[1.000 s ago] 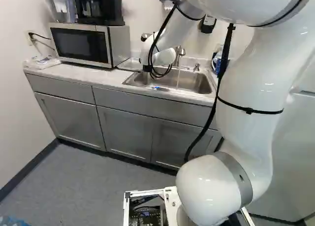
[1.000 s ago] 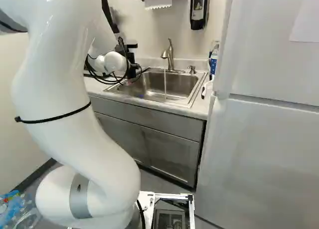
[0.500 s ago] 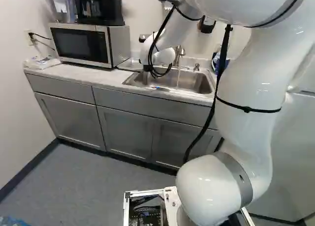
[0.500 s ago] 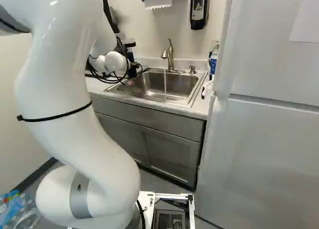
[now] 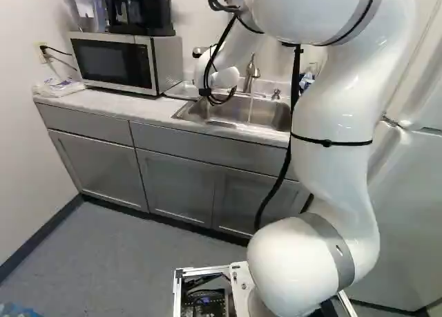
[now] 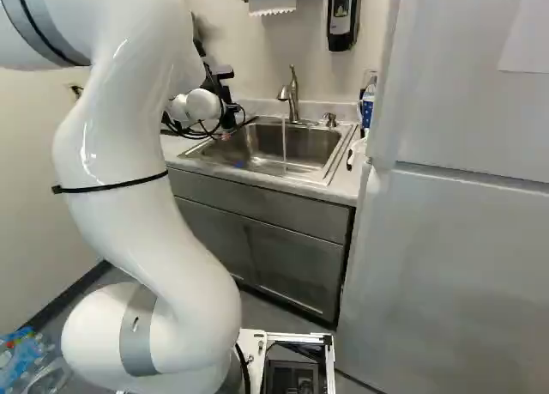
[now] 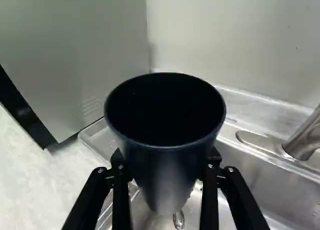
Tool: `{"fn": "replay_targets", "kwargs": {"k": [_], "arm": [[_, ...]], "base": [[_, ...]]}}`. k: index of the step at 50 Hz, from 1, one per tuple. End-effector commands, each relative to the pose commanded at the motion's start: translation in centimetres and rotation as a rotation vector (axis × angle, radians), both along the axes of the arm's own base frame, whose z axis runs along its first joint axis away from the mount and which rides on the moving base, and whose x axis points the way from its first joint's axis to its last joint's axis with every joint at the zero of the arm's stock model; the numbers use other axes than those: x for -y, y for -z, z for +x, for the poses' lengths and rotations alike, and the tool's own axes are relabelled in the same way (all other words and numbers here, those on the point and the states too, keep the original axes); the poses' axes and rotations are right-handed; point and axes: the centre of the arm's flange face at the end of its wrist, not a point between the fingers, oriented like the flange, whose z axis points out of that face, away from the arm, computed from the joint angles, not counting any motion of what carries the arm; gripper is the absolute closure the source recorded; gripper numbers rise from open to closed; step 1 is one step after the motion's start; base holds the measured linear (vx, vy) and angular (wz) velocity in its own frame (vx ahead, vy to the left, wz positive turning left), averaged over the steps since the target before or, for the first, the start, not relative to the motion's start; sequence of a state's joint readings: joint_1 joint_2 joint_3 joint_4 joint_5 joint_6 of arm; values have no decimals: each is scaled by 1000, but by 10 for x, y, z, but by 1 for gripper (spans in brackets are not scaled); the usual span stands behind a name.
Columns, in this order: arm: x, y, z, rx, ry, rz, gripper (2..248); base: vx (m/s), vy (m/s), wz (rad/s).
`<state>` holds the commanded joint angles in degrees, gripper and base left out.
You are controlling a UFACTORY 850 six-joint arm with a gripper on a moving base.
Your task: Rinse the cup and place it in the tray
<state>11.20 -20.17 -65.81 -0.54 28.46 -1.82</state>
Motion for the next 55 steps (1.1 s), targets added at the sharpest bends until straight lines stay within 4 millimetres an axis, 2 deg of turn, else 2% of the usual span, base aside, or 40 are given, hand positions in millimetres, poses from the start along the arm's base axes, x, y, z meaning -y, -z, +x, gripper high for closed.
{"fn": "replay_targets", "kwargs": {"k": [9, 42, 55], "arm": [[-7, -7, 17, 24, -5, 5, 126], [-43, 2, 76, 68, -39, 15, 126], [-48, 13, 93, 68, -40, 15, 126]], "base": [[0, 0, 0], [0, 0, 0], [0, 0, 0]]}}
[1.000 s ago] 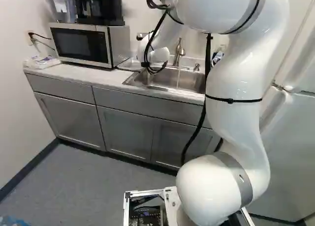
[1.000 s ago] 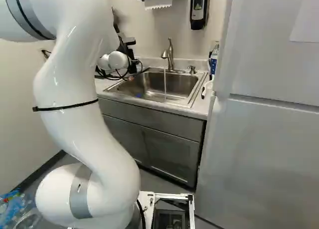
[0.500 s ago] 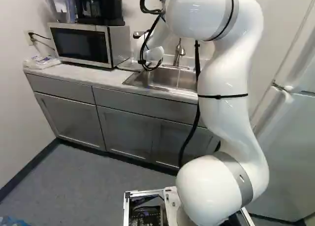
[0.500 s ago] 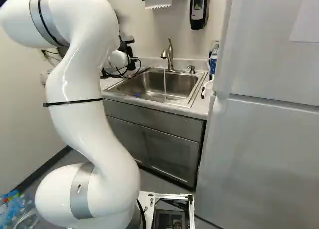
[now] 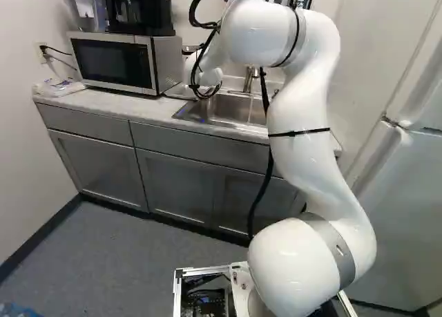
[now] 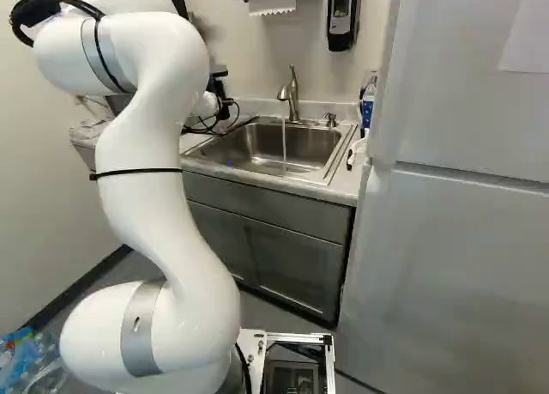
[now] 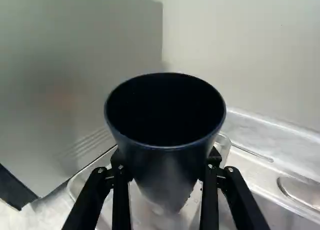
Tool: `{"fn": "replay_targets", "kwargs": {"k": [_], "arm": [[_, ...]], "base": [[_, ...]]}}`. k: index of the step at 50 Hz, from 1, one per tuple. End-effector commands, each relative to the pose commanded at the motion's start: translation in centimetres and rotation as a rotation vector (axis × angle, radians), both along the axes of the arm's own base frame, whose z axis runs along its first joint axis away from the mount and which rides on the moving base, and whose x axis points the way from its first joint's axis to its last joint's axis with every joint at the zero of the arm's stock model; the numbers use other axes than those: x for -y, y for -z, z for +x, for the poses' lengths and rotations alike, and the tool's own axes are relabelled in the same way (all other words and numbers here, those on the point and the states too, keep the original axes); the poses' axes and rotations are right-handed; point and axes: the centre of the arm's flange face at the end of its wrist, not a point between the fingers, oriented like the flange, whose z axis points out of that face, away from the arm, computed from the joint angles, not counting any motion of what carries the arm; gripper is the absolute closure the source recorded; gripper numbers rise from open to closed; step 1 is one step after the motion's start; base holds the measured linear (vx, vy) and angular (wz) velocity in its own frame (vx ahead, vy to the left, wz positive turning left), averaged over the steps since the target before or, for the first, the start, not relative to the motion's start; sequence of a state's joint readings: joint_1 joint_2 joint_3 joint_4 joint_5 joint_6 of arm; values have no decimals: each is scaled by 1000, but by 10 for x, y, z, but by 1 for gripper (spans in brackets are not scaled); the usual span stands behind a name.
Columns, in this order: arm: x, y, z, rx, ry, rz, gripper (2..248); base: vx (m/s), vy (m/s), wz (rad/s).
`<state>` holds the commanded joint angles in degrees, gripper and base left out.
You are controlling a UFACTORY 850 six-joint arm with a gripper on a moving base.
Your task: Rinse the cup and place it in the tray
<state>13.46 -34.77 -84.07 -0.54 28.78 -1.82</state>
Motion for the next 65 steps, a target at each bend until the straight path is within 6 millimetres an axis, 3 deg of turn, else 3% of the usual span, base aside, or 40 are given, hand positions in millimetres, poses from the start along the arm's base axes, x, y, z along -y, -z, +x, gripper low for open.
{"fn": "replay_targets", "kwargs": {"k": [24, 65], "arm": [[-1, 29, 5, -37, 1, -9, 126], [0, 32, 5, -70, 1, -17, 126]], "base": [[0, 0, 0], [0, 0, 0]]}}
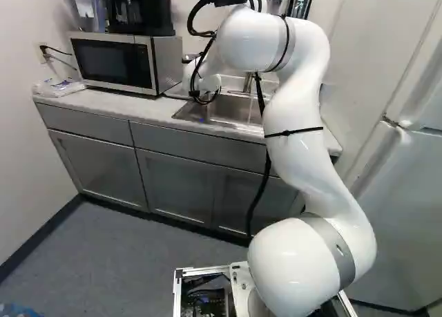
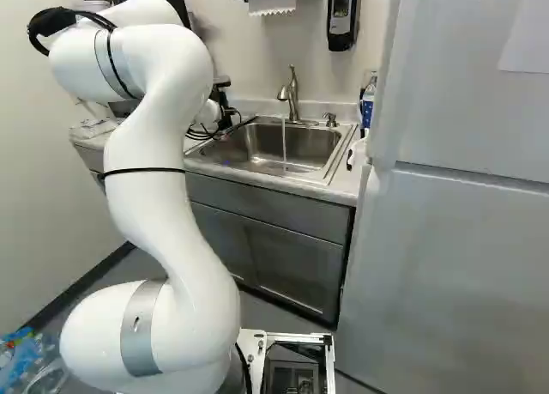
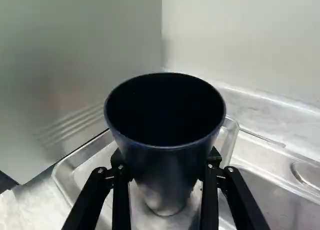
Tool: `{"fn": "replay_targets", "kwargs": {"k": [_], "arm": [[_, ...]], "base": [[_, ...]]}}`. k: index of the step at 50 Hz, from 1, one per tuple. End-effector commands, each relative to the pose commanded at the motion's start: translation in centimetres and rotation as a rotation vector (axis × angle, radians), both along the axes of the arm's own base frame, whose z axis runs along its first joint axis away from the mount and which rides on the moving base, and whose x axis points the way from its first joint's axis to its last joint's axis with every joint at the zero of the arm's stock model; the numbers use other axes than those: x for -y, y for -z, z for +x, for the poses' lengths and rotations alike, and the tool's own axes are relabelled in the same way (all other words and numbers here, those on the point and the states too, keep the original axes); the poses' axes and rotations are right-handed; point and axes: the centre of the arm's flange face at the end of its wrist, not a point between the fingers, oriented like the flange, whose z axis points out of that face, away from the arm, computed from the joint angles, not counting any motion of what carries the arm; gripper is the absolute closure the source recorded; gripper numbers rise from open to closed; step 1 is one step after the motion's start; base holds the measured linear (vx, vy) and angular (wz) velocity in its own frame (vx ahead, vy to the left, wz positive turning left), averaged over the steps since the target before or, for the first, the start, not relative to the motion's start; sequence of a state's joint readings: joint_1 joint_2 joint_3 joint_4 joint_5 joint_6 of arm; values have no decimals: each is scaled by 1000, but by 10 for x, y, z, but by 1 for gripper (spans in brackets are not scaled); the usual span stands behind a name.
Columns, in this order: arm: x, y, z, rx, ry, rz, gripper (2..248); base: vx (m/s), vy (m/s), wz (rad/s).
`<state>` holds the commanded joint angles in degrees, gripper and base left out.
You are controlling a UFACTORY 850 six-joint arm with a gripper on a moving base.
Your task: Rinse the cup and place it in the tray
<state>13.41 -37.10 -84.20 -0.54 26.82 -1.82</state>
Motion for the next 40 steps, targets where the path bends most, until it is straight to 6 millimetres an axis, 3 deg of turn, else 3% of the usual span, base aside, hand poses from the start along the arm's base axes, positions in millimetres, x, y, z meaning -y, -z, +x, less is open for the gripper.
{"fn": "replay_targets", "kwargs": {"k": [29, 30, 35, 36, 40], "arm": [[0, 0, 0, -3, 0, -1, 120], [0, 0, 0, -3, 0, -1, 89], [0, 0, 0, -3, 0, -1, 89], [0, 0, 0, -3, 0, -1, 56], [0, 0, 0, -3, 0, -1, 56]], "base": [[0, 0, 0], [0, 0, 0], [0, 0, 0], [0, 0, 0], [0, 0, 0]]}}
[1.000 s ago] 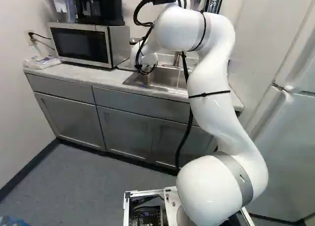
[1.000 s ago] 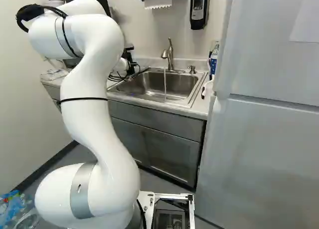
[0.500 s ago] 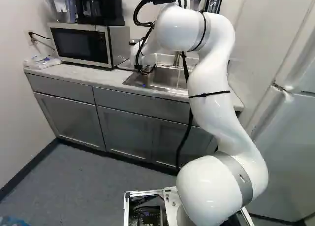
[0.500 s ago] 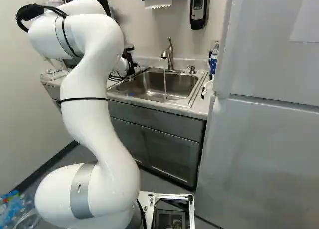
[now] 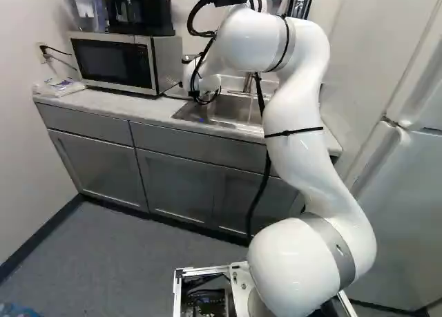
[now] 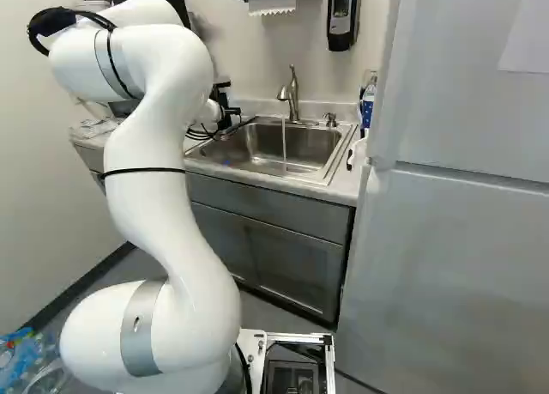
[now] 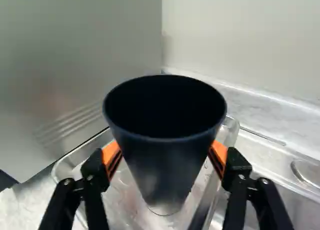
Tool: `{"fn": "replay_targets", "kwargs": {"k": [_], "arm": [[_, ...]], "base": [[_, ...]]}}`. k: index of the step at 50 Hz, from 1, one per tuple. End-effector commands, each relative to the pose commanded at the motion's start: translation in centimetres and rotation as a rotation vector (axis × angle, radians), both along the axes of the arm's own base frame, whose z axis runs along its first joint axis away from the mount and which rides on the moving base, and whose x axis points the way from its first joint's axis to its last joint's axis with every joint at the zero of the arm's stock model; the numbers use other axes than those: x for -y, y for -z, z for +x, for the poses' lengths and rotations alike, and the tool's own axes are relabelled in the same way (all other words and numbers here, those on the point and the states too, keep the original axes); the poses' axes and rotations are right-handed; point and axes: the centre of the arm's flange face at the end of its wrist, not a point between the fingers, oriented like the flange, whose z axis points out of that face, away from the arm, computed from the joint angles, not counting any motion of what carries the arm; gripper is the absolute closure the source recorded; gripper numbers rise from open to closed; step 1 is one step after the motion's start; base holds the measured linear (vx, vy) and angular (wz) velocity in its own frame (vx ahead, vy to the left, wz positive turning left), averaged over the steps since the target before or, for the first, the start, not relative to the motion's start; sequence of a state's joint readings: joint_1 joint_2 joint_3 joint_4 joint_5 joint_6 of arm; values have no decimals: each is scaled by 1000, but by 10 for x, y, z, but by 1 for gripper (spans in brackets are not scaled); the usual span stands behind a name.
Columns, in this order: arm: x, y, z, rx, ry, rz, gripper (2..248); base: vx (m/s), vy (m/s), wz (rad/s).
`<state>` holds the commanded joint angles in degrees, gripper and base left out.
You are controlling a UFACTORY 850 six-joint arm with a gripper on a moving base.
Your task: Rinse the cup and place it in the tray
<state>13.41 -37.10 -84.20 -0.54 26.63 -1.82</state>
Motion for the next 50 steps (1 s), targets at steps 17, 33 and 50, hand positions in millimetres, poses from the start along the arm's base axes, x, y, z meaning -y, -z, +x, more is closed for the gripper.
{"fn": "replay_targets", "kwargs": {"k": [17, 33, 50], "arm": [[0, -2, 0, 3, 0, 1, 3], [0, -19, -2, 27, 0, 6, 3], [1, -39, -3, 56, 0, 13, 3]], "base": [[0, 0, 0], [0, 0, 0], [0, 0, 0]]}}
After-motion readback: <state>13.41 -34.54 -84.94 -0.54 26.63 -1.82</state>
